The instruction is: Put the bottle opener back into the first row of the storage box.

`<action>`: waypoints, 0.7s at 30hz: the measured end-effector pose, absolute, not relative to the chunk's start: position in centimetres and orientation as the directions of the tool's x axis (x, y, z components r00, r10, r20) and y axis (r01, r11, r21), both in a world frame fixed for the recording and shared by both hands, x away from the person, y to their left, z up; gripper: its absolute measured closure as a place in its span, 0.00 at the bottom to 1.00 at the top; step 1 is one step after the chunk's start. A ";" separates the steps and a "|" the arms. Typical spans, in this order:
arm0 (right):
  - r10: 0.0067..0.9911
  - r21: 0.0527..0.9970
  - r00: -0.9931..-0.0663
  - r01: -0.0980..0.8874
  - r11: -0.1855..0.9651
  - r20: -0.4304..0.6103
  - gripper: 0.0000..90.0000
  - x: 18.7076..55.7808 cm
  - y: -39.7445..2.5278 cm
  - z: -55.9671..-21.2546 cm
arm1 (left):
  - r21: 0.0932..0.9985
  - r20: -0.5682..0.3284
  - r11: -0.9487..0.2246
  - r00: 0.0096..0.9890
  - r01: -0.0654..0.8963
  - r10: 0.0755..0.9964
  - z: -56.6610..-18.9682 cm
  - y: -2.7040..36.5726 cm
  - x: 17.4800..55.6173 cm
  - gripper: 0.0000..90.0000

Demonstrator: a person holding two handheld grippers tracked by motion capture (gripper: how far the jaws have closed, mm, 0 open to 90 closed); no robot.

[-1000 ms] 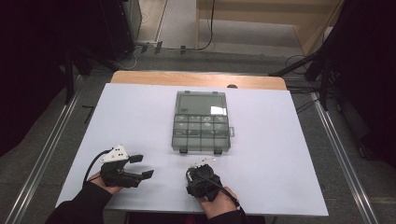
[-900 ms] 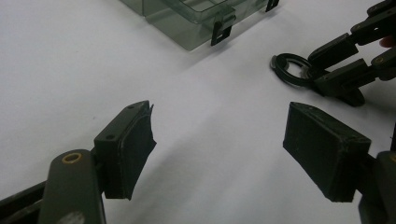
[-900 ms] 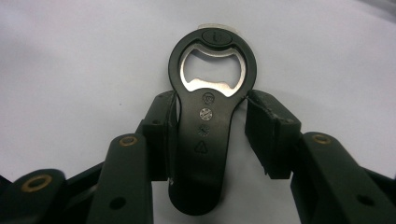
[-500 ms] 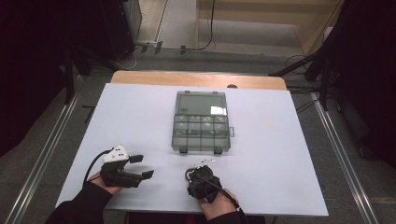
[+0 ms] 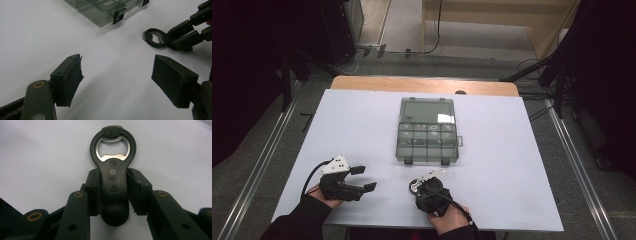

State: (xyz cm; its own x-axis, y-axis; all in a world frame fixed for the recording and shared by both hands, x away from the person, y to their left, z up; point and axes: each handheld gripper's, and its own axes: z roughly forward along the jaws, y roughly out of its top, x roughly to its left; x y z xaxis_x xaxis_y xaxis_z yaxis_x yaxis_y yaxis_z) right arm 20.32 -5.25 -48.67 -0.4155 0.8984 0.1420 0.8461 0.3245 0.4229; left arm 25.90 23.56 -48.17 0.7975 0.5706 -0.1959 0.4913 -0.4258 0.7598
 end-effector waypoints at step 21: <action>0.802 0.516 -0.573 0.745 0.423 0.169 0.73 21.5 -7.3 -48.2 | 0.762 -0.200 -0.419 0.795 0.494 0.573 -48.1 23.6 25.9 0.27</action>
